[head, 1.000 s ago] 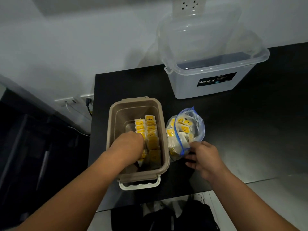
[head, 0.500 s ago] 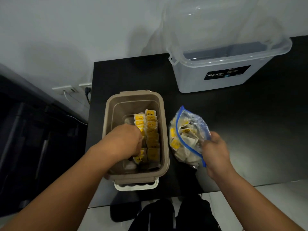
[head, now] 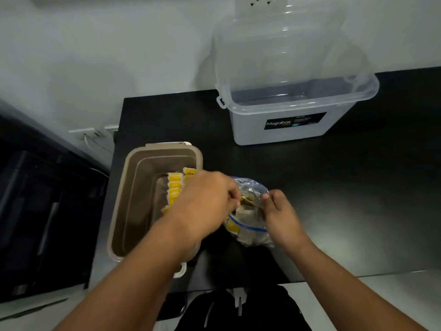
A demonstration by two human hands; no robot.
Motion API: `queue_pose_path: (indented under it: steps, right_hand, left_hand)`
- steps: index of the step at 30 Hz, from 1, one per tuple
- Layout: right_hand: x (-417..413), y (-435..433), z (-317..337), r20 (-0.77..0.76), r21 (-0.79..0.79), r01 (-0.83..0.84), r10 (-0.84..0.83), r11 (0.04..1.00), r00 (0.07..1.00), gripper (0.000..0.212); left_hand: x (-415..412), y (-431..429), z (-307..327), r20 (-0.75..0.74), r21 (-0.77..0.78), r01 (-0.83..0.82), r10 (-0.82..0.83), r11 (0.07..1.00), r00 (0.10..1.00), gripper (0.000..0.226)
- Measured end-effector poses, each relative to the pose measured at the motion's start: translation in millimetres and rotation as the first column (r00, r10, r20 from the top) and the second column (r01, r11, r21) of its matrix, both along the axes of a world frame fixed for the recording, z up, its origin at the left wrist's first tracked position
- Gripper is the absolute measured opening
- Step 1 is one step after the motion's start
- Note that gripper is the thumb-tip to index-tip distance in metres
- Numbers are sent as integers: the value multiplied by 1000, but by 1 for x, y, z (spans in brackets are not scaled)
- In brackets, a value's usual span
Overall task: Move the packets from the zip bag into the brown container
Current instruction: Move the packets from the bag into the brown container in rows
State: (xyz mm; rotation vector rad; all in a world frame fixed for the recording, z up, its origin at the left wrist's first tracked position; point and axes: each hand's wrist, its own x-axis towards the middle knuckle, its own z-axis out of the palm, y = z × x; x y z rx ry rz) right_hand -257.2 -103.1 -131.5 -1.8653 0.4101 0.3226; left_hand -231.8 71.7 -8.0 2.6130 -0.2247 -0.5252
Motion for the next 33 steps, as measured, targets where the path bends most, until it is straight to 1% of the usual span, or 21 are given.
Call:
queue_pose_path:
  steps: [4, 7, 9, 12, 17, 18, 20, 23, 25, 28, 30, 33]
  right_hand:
    - [6, -11, -2, -18, 21, -60, 60, 998, 998, 24]
    - [11, -17, -3, -33, 47, -82, 84, 995, 996, 25]
    - [14, -20, -4, -45, 68, -96, 99, 993, 994, 26]
    - [20, -23, -4, -49, 84, -118, 123, 989, 991, 26]
    - [29, -26, -2, -51, 99, -149, 155, 984, 987, 26]
    - [31, -26, -1, -60, 105, -147, 154, 984, 986, 26]
    - [34, -26, -1, -71, 121, -134, 143, 984, 987, 26]
    - [40, -25, -2, -91, 135, -106, 119, 985, 989, 25]
    - [42, -24, 0, -105, 134, -107, 122, 985, 987, 26]
    - [45, -22, 1, -106, 128, -101, 115, 987, 988, 26]
    - [46, -21, 3, -111, 127, -89, 103, 988, 988, 26]
    - [46, -20, 5, -136, 139, -61, 80, 988, 988, 25]
  left_hand:
    - [3, -37, -34, 16, 165, 25, -28, 986, 999, 18]
    - [5, -52, -53, 30, 266, 43, -53, 963, 998, 22]
    - [6, -58, -61, 47, 291, 33, -49, 956, 998, 21]
    - [5, -62, -67, 117, 293, 13, -49, 956, 992, 20]
    - [5, -56, -69, 196, 186, -53, 15, 981, 980, 12]
    - [6, -54, -67, 205, 142, -78, 48, 987, 978, 10]
    - [6, -49, -58, 194, 6, -152, 148, 988, 970, 6]
    - [8, -42, -48, 165, -174, -273, 301, 946, 939, 2]
    - [9, -37, -44, 155, -241, -305, 347, 921, 925, 9]
    - [11, -33, -36, 131, -296, -308, 358, 904, 925, 13]
    - [12, -27, -29, 127, -287, -315, 362, 904, 923, 14]
    - [11, -14, -13, 82, -294, -332, 370, 896, 925, 12]
